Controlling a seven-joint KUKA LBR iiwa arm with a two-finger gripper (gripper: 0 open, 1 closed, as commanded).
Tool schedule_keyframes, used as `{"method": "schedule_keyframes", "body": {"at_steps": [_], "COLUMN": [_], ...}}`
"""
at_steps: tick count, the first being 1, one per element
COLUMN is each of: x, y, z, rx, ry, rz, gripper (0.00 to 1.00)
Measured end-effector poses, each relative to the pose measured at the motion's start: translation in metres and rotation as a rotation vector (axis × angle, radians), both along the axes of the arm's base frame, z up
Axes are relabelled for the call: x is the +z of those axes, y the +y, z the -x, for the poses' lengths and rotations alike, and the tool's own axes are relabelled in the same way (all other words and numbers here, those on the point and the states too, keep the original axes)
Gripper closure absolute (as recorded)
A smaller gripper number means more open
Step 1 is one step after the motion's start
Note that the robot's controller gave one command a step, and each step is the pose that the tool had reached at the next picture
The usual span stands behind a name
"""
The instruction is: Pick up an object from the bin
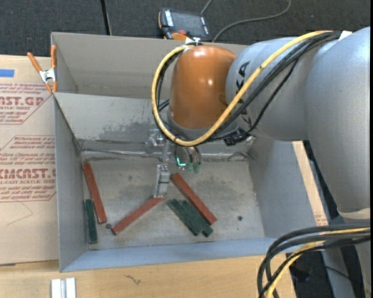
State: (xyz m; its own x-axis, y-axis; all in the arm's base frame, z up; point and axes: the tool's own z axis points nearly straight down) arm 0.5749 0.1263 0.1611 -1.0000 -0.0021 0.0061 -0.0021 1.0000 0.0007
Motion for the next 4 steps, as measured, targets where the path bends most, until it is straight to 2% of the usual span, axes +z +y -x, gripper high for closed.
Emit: {"method": "schedule_keyframes", "body": {"at_steps": [1,2,3,4], "x": [-0.093,-0.092,-0.091,0.055], "y": [-0.008,-0.008,0.020,-0.003], "z": [0.036,0.035,-0.020,-0.005], "rx": [0.341,0.340,0.667,0.595], "ry": [-0.003,-0.006,-0.012,-0.017], "rz": [-0.001,-0.002,-0.002,0.000], "gripper": [0.00,1.00,1.00,1.00]}}
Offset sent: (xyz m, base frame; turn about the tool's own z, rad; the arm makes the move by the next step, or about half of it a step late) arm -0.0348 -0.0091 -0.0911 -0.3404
